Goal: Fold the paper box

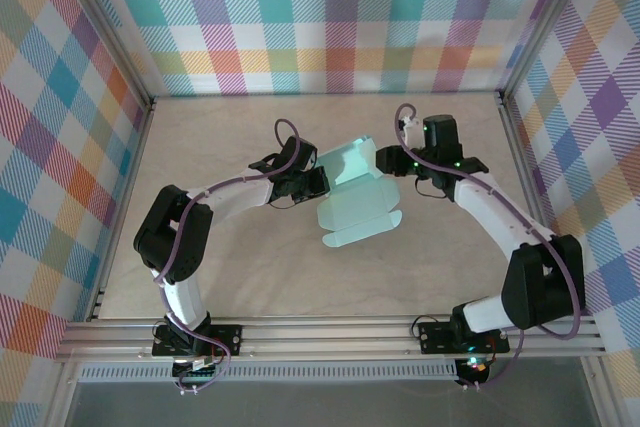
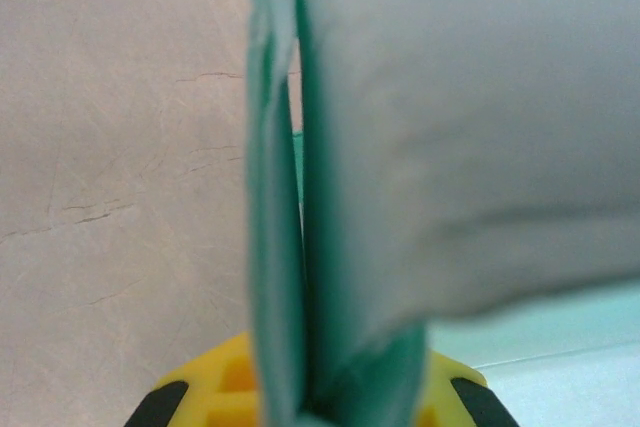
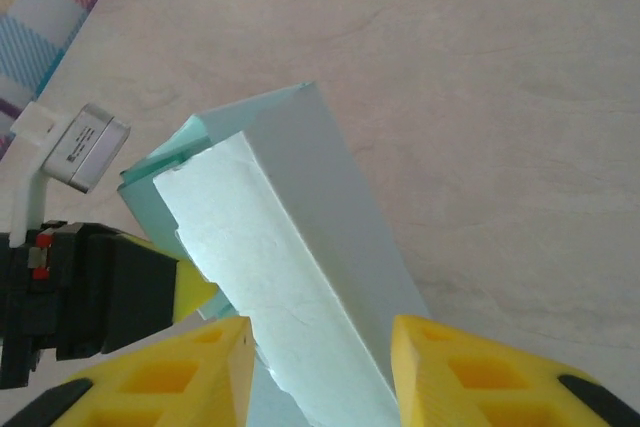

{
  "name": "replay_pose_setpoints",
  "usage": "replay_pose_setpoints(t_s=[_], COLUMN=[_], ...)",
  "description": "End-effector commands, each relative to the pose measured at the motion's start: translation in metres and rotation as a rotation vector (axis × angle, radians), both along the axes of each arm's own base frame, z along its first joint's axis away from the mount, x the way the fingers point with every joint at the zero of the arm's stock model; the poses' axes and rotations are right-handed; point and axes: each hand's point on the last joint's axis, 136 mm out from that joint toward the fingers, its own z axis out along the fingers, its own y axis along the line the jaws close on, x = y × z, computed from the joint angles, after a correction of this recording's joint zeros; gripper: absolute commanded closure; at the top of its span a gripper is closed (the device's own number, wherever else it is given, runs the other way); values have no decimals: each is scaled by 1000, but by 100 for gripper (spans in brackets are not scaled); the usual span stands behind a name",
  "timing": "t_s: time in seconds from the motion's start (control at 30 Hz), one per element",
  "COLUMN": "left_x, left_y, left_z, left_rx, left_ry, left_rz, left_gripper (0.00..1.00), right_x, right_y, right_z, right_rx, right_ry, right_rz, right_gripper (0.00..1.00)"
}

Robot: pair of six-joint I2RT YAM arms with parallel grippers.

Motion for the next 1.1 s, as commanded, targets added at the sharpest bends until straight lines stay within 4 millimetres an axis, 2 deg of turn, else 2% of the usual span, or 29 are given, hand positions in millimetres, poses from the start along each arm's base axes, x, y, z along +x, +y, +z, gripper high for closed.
replay_pose_setpoints(t_s=[0.0, 0.23, 0.47, 0.67, 1.07], left_x=[6, 7, 8, 7, 7], left_y=[-13, -15, -16, -17, -18], left_z=[16, 17, 14, 14, 15], left_rx=[-46, -52, -59, -62, -70], left_ry=[-42, -42, -37, -34, -35], left_rz=[-27, -28, -30, -32, -37], left_gripper=[100, 100, 100, 100, 100], right_x=[4, 3, 2, 2, 19], right_y=[14, 27, 28, 34, 32], right_z=[4, -9, -22, -37, -54], right_rx=[12, 13, -75, -232, -511], right_ry=[-14, 27, 28, 14, -68], right_rz=[94, 182, 188, 202, 155], right_gripper=[61, 62, 66, 68, 82])
